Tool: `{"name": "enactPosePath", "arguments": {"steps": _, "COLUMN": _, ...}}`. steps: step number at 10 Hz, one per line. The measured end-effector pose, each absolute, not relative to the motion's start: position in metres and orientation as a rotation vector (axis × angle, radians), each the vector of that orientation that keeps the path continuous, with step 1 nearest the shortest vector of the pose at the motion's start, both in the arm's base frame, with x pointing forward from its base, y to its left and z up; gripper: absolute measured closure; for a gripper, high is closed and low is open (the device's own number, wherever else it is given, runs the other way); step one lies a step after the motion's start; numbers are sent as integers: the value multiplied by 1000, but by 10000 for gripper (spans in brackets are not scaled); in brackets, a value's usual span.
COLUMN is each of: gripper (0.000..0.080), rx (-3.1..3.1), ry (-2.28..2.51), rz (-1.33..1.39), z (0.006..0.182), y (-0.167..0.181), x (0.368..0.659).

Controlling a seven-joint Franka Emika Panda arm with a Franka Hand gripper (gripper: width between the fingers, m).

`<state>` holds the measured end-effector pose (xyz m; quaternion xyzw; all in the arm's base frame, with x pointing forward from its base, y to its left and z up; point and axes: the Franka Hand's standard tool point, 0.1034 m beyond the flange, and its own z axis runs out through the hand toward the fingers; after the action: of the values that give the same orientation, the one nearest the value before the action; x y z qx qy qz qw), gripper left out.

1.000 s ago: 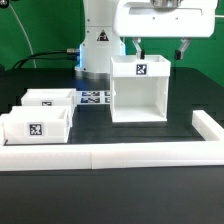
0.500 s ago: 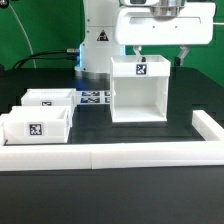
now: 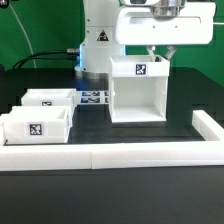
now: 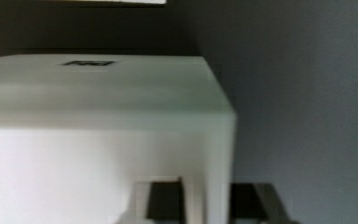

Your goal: Assemble drawer

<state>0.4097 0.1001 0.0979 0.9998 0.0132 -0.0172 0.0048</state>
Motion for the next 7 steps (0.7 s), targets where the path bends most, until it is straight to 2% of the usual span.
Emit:
{"name": "enactPosePath", "arguments": {"steps": 1, "gripper": 762, "rx": 3131, "ry": 41, "rz": -54, "z": 98, "y": 100, "x": 410}}
{"name": "enactPosePath", "arguments": {"steps": 7, "gripper": 762, "rx": 3131, "ry": 41, "rz": -54, "z": 98, "y": 100, "x": 410}}
